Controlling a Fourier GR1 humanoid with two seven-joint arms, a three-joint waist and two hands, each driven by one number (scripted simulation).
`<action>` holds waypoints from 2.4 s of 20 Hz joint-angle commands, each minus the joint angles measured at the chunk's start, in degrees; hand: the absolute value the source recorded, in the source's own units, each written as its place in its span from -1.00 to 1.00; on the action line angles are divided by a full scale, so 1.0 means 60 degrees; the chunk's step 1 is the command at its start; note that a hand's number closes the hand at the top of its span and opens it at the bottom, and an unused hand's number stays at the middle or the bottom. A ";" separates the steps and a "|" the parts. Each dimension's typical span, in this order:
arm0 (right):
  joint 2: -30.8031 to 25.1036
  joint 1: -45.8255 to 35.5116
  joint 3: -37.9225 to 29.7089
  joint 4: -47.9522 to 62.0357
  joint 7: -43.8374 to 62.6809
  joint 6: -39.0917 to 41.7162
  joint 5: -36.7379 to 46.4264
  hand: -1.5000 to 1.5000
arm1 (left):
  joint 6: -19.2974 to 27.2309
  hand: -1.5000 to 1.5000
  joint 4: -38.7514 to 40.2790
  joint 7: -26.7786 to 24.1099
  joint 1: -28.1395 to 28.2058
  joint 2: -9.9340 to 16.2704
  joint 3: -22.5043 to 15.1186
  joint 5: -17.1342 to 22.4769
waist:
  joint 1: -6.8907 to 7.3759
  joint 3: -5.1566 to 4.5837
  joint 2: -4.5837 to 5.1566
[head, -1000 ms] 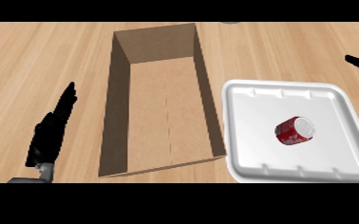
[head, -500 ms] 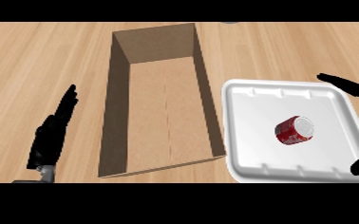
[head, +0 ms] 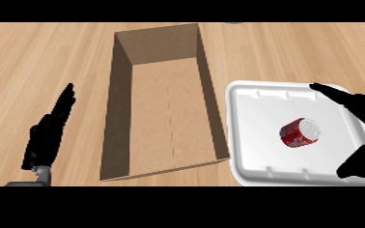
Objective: Pick the can from the tray and place it in the cardboard box
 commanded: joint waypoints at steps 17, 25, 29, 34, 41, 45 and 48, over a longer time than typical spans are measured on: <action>0.2196 0.0924 -0.0750 0.0984 -0.2146 0.0285 0.3386 -1.00 | -0.0368 0.00 -0.0127 0.0351 -0.0297 -0.0977 0.0355 -0.0960 | -0.0011 0.0003 0.0009; 0.3003 0.0477 -0.1127 0.0897 -0.1496 0.0902 0.3818 -1.00 | -0.0666 0.00 0.0404 0.0143 -0.0659 -0.1012 0.0925 -0.1073 | -0.0015 0.0001 0.0007; 0.3214 0.0042 -0.1184 0.1199 -0.1526 0.1396 0.4061 -1.00 | -0.1114 0.00 0.0095 -0.0134 0.0053 -0.1022 0.1017 -0.0951 | 0.0001 -0.0001 0.0004; 0.3181 0.0118 -0.1444 0.1529 -0.2142 0.1666 0.4407 -1.00 | -0.1204 0.00 -0.0368 0.0169 0.0049 -0.1076 0.1124 -0.1100 | -0.0009 0.0000 0.0000; 0.3302 0.0248 -0.1194 0.1819 -0.3341 -0.0439 0.5796 1.00 | -0.1001 0.00 -0.0244 0.0023 0.0016 -0.1341 0.0976 -0.1425 | 0.0011 0.0007 0.0013; 0.3587 0.0167 -0.1045 0.1567 -0.3150 -0.0944 0.6421 1.00 | -0.1177 0.00 -0.0341 0.0495 -0.0176 -0.1235 0.1211 -0.1281 | -0.0003 0.0001 0.0003; 0.3650 0.0326 -0.1295 0.0955 -0.3270 -0.0954 0.6329 1.00 | -0.1177 0.00 -0.0478 0.0528 -0.0120 -0.1300 0.1096 -0.1461 | -0.0018 0.0000 -0.0003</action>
